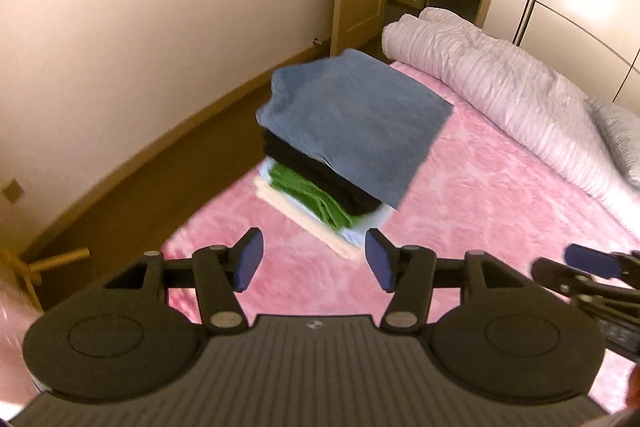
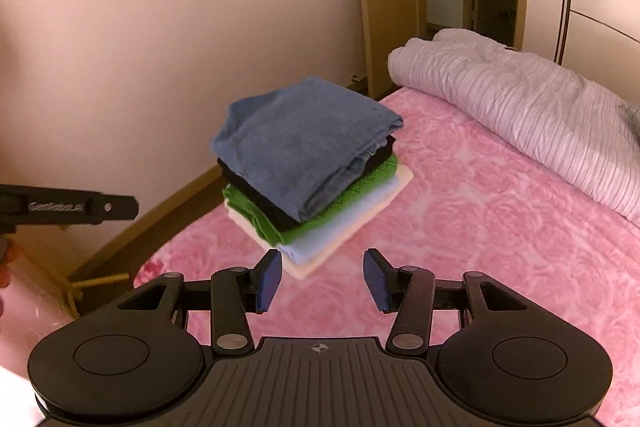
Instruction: Fold clothes
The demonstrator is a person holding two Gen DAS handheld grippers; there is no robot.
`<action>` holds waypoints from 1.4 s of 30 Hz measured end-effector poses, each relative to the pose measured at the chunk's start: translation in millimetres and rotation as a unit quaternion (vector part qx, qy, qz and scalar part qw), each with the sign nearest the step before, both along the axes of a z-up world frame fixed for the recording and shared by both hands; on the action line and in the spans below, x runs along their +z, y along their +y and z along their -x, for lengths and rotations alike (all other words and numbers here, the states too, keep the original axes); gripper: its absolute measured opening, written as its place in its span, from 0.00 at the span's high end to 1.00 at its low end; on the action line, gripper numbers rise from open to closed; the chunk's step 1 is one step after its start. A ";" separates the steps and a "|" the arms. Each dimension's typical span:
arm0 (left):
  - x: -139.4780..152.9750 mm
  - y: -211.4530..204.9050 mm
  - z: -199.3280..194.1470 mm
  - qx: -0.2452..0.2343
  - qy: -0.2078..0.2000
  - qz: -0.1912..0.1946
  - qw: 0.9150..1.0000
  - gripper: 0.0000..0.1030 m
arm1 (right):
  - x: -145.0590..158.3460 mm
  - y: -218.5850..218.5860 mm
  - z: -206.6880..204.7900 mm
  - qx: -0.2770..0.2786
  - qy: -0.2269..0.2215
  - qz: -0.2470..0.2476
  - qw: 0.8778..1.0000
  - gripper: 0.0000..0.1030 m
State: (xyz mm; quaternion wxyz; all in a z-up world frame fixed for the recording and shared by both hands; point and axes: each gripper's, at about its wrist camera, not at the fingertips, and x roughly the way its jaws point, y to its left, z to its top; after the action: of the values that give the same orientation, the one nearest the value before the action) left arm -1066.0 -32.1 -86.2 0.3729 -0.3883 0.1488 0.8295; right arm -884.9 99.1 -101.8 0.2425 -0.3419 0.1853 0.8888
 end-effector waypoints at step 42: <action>11.3 -84.7 -27.8 -0.028 0.003 0.038 0.999 0.53 | -2.2 -99.9 -2.9 -0.040 -0.014 0.048 0.998 0.52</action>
State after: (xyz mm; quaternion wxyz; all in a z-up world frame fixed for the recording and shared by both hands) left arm -1038.2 -116.8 -75.0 0.3811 -0.3954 0.1919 0.8134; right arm -882.0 -0.7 -104.0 0.2635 -0.3578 0.2373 0.8638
